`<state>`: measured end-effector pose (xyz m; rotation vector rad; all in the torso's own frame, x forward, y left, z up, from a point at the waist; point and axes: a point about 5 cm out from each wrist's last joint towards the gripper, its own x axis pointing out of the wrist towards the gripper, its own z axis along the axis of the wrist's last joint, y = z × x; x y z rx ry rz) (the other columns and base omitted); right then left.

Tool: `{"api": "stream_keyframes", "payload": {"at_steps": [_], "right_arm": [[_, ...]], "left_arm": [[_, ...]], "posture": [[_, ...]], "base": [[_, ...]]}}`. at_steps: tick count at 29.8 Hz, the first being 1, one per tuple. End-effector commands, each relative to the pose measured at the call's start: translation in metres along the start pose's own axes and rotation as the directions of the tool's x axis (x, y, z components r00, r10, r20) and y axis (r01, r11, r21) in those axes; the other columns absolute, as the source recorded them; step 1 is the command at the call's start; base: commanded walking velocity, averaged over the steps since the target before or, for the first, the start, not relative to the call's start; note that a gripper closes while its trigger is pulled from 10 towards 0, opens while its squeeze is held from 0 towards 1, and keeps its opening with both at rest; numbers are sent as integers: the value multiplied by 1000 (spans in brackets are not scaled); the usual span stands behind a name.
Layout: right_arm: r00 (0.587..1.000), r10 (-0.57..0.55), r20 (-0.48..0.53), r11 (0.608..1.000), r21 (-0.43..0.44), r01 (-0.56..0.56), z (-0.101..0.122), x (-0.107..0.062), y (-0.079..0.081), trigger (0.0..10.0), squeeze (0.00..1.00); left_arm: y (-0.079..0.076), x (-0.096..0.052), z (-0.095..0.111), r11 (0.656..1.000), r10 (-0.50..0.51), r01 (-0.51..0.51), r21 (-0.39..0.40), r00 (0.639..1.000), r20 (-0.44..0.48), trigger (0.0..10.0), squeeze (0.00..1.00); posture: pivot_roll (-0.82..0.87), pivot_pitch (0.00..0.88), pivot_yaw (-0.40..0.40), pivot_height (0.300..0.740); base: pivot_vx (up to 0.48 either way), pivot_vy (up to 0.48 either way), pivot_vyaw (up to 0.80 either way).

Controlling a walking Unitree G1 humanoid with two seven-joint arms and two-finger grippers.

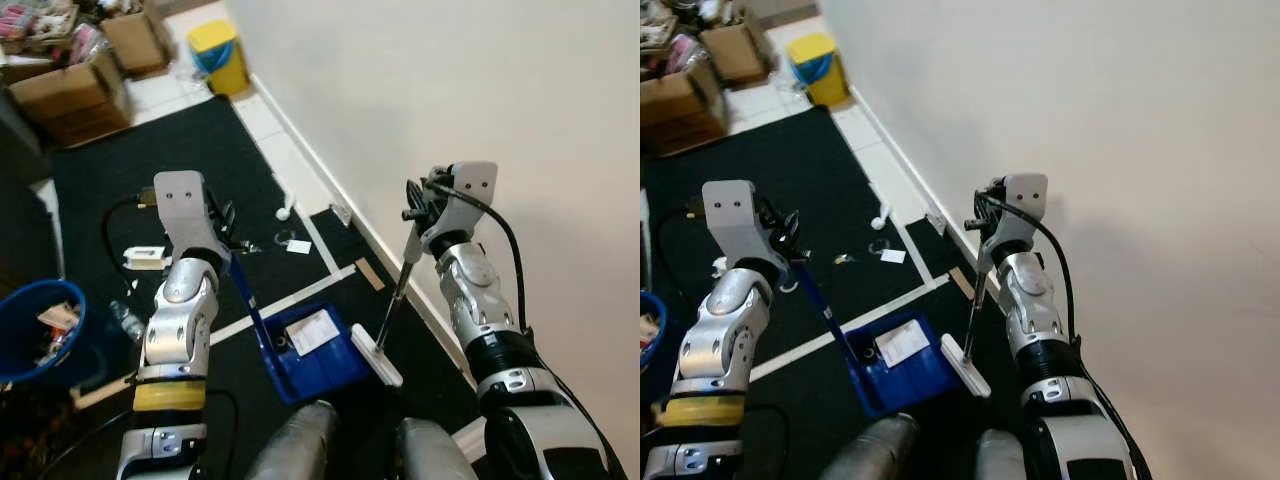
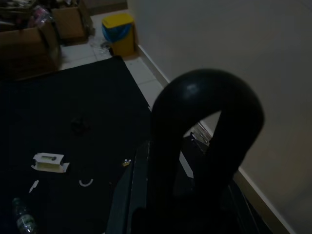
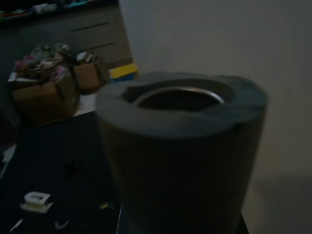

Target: Sweep floor

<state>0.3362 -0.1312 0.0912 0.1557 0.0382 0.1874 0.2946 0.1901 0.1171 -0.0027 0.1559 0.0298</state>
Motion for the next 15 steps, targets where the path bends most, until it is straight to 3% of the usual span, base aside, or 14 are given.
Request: {"api": "stream_keyframes", "payload": {"at_steps": [1,15], "right_arm": [[1000,14,22,1000,9,-14,3,2,5,10000,0],[1000,15,24,1000,10,-16,4,3,5,10000,0]], "left_arm": [[5,1,6,1000,19,-19,-7,999,29,10000,0],[10,1,6,999,35,-34,-7,999,29,10000,0]], "posture": [[-5,0,33,740],[-2,0,29,740]], "base": [[0,0,800],[0,0,800]]}}
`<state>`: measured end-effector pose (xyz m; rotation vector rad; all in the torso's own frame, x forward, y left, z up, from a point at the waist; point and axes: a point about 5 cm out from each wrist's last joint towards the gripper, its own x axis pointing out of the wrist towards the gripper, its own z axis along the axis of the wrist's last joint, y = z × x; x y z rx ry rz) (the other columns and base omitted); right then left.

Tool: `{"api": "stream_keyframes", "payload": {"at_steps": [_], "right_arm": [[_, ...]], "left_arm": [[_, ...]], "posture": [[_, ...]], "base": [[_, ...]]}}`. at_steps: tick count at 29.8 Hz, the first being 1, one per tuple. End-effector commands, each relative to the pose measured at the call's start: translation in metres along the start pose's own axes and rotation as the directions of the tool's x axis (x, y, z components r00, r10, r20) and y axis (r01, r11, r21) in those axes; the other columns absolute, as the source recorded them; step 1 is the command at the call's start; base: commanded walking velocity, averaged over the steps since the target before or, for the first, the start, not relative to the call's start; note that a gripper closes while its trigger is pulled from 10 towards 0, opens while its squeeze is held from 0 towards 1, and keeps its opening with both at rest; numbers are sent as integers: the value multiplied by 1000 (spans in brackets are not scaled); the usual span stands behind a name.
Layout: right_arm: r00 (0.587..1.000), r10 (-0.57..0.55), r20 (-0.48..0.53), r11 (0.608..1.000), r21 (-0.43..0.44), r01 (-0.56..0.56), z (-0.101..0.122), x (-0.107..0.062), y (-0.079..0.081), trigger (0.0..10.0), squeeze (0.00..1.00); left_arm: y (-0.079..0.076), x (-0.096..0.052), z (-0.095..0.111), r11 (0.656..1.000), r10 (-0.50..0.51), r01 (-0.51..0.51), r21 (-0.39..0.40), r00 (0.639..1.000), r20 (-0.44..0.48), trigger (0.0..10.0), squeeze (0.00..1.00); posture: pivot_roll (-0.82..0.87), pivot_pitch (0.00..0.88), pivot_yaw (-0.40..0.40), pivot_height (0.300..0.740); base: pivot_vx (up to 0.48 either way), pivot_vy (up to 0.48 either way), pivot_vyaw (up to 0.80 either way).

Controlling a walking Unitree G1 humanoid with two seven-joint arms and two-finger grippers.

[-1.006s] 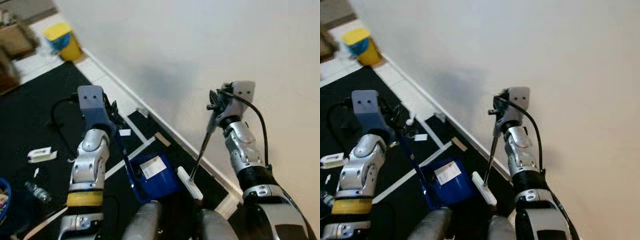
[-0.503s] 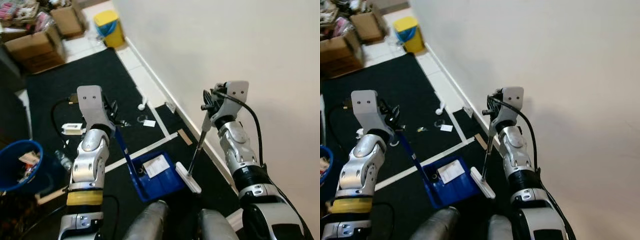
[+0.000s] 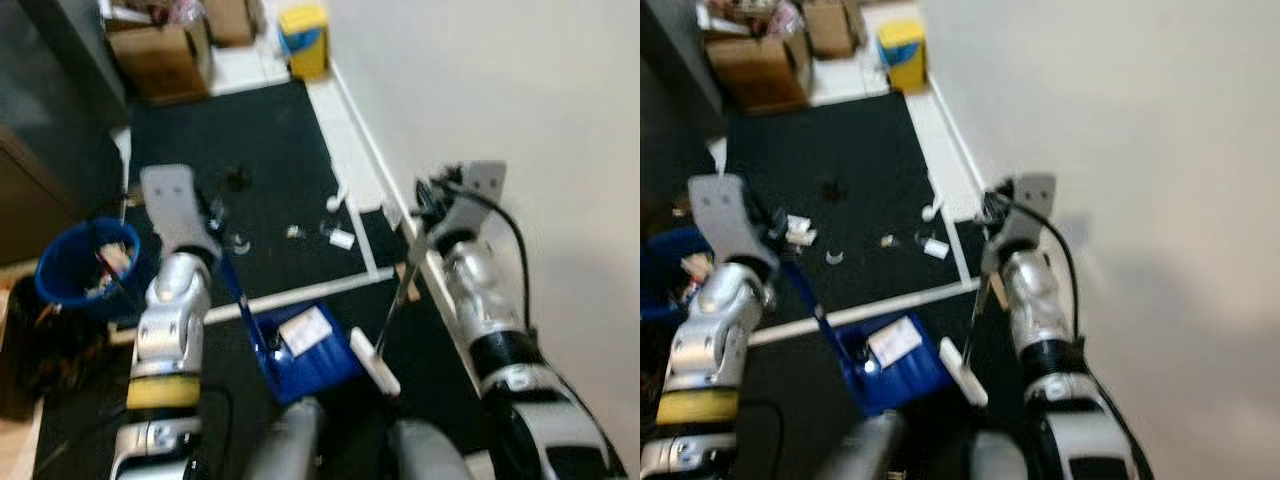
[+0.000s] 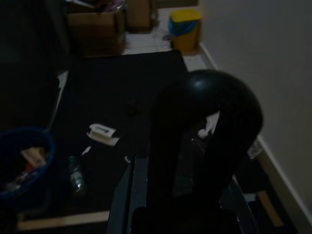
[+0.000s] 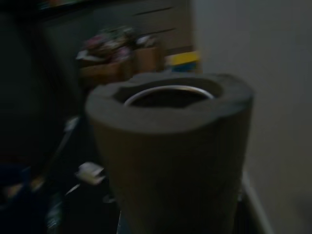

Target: Sweep floor

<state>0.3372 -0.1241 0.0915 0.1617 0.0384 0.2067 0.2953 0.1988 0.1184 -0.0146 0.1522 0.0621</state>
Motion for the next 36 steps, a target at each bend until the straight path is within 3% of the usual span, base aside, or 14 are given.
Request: {"api": "stream_keyframes", "payload": {"at_steps": [1,36], "right_arm": [[1000,-4,26,1000,5,3,4,0,-2,10000,0],[1000,-1,24,1000,8,1,3,1,-1,10000,0]], "left_arm": [[1,0,5,1000,2,-2,7,1000,26,10000,0],[-2,1,4,1000,-4,4,4,1000,21,10000,0]], "posture": [[-2,0,29,740],[1,0,28,740]], "base": [[0,0,800],[0,0,800]]}}
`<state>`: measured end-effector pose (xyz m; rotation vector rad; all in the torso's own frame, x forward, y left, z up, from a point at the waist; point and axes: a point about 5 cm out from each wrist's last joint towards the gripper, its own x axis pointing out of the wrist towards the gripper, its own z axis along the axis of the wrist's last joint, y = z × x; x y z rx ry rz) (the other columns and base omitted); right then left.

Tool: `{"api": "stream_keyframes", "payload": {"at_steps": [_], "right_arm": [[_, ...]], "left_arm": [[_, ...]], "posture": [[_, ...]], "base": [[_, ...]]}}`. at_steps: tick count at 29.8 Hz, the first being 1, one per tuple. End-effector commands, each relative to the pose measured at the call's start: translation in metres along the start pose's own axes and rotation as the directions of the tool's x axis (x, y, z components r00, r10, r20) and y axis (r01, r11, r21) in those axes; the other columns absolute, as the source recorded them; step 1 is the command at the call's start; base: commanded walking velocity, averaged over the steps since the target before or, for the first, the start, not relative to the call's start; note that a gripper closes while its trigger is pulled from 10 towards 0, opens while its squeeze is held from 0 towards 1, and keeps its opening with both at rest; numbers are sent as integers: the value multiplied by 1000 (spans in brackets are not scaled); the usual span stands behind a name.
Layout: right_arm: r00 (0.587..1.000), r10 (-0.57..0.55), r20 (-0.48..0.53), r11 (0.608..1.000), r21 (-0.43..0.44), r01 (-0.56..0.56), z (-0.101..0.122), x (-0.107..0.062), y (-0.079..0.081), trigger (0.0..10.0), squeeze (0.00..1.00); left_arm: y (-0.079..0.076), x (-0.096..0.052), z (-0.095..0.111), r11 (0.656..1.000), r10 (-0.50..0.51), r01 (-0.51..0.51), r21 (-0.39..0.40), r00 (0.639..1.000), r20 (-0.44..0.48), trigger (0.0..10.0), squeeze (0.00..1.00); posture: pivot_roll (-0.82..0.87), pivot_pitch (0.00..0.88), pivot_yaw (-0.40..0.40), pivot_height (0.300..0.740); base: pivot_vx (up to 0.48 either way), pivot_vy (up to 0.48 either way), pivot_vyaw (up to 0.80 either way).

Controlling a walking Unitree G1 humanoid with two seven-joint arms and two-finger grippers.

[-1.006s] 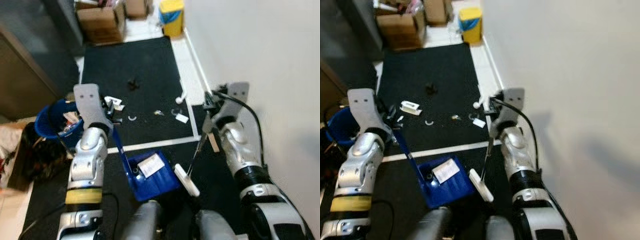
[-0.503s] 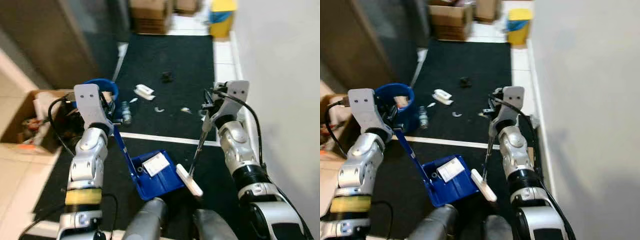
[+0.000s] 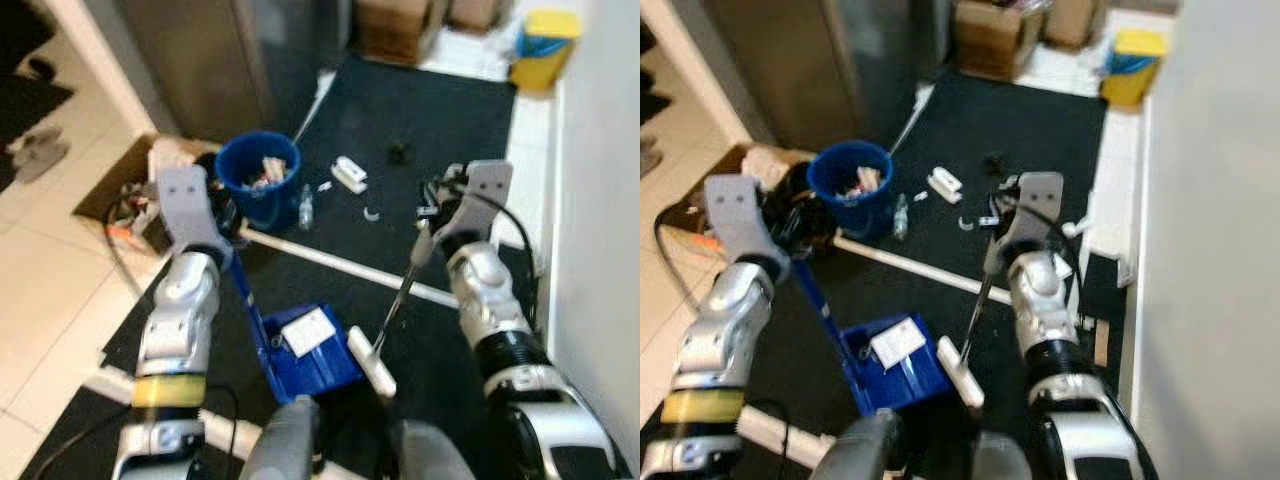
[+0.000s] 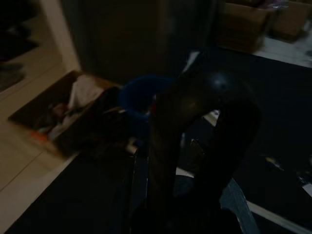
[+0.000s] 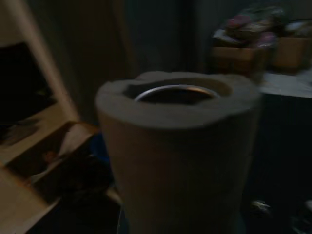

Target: Sweep floor

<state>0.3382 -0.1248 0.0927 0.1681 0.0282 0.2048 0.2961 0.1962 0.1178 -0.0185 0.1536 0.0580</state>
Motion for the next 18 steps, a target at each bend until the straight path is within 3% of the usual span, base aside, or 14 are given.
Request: {"api": "stream_keyframes", "payload": {"at_steps": [1,18], "right_arm": [[1000,0,13,1000,3,0,2,0,0,10000,0],[1000,0,13,1000,3,0,1,0,1,10000,0]], "left_arm": [[1,0,4,1000,0,-1,7,1000,23,10000,0],[0,0,4,1000,0,0,11,1000,25,10000,0]], "posture": [[1,0,29,740],[2,0,29,740]], "base": [[0,0,800],[0,0,800]]}}
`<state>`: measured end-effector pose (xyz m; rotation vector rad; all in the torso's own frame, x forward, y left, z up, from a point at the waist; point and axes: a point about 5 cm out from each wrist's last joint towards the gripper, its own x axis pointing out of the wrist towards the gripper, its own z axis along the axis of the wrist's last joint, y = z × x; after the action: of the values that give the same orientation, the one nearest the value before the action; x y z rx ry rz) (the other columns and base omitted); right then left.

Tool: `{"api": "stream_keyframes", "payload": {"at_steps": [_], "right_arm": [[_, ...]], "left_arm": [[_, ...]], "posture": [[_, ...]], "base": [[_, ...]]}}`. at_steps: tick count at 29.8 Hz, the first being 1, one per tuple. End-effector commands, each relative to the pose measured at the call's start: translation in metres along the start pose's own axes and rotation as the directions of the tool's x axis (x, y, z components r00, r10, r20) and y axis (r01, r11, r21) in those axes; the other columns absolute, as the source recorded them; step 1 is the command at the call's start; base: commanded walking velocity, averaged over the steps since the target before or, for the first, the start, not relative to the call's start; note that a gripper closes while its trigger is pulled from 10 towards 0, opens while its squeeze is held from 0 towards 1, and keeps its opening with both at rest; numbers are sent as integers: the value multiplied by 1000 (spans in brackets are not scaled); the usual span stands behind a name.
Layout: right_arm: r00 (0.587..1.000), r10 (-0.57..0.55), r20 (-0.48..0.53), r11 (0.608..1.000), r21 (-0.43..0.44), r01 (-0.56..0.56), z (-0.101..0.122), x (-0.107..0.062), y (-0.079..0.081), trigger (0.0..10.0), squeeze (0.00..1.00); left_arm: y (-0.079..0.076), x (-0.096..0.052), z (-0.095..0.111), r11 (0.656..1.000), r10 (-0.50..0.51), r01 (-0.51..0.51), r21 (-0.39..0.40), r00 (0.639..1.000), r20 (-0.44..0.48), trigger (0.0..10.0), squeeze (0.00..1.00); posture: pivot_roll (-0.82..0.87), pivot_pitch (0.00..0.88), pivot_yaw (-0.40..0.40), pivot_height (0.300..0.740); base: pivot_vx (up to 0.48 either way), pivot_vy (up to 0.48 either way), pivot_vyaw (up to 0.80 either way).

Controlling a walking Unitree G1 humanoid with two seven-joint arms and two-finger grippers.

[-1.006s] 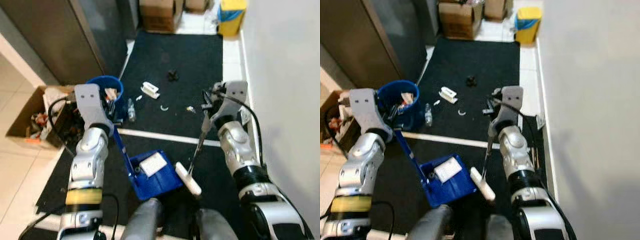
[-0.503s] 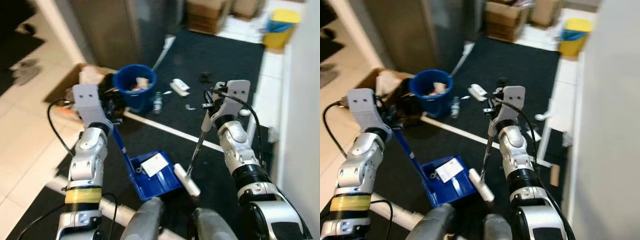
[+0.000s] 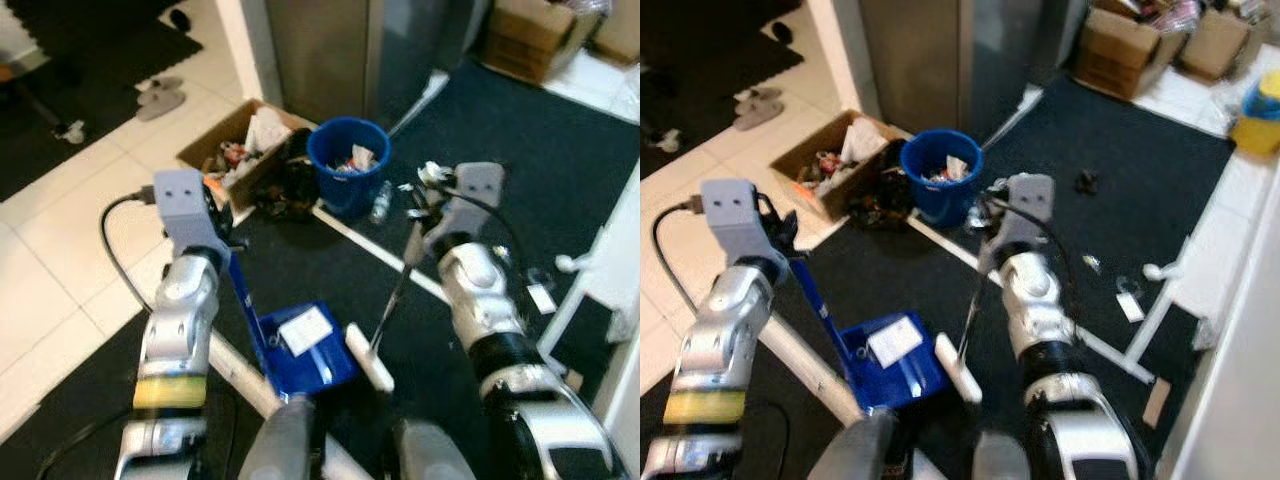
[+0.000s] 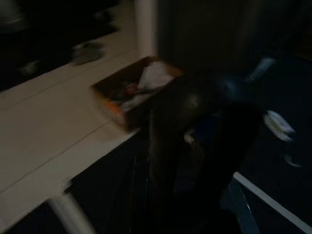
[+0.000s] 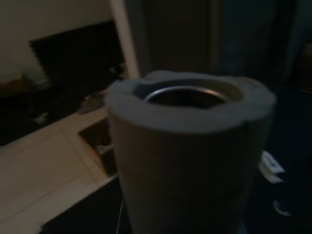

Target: Sweep floor

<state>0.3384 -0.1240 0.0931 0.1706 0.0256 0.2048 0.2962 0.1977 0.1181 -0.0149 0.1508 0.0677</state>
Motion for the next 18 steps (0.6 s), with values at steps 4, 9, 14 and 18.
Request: {"api": "stream_keyframes", "payload": {"at_steps": [4,9,14,18], "right_arm": [[1000,-8,11,1000,2,7,1,0,0,10000,0],[999,-39,20,999,35,39,4,1,-3,10000,0],[999,-49,17,998,37,48,4,2,-5,10000,0],[999,-50,16,998,38,50,3,2,-5,10000,0]], "left_arm": [[-1,2,6,1000,-11,10,13,999,31,10000,0],[4,7,13,999,-3,1,34,999,52,10000,0],[6,9,16,999,-2,0,38,998,58,10000,0],[3,9,16,999,-8,6,42,998,61,10000,0]], "posture": [[1,0,30,740],[1,0,30,740],[-1,0,34,740],[-3,0,35,740]], "base": [[0,0,444],[0,0,0],[0,0,-550],[0,0,-786]]}}
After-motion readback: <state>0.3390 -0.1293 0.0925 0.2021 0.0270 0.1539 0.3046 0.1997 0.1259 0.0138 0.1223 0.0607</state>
